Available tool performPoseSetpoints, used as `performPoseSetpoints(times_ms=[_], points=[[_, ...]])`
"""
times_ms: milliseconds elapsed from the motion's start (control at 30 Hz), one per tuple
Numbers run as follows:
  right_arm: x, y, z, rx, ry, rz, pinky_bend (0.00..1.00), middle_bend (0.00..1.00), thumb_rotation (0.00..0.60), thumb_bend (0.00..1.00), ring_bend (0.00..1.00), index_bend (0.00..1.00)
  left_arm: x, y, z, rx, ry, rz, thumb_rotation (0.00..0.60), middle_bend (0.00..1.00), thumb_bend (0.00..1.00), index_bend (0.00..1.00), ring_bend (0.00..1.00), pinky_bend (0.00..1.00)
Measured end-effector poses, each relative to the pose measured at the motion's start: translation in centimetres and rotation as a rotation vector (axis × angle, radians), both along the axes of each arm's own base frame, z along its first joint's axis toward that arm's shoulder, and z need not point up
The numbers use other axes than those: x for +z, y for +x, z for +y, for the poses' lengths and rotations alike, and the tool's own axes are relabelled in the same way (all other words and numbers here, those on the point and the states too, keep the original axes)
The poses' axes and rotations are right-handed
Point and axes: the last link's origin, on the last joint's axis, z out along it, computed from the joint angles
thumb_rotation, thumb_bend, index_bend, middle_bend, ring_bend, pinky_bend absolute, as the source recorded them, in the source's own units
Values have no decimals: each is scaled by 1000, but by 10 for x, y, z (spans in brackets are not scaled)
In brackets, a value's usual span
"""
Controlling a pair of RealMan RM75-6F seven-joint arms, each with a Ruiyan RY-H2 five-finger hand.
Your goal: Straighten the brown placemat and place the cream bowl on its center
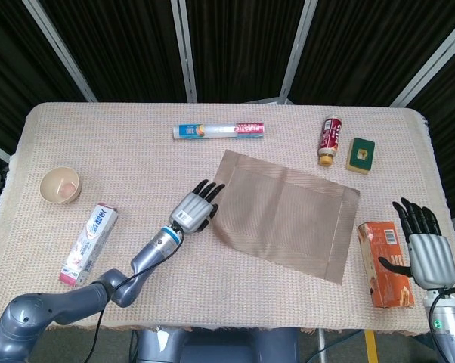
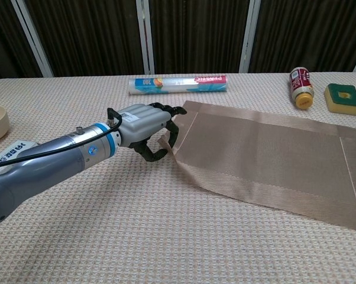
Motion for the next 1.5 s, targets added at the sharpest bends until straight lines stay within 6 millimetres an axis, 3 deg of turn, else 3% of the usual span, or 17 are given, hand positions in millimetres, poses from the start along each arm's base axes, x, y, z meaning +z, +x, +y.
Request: performPoseSetpoints(times_ms=[300,800,1100,1500], points=[[0,3,2,13,4,-4,0,0,600,0,0,0,26,-10,-17,-13,-26,-18,600,0,540,709,0,0],[-2,14,8,56,11,1,0,0,600,0,0,0,80,-60,-92,23,-94,73,600,0,541,722,0,0],[-6,16,9,62,20,11,0,0,600,0,0,0,86,-74,-111,-28,-141,104,600,0,543,728,0,0],[-8,17,9,61,25,20,0,0,600,0,0,0,84,-93,-112,-20,-151,131,600,0,537,688,0,0]])
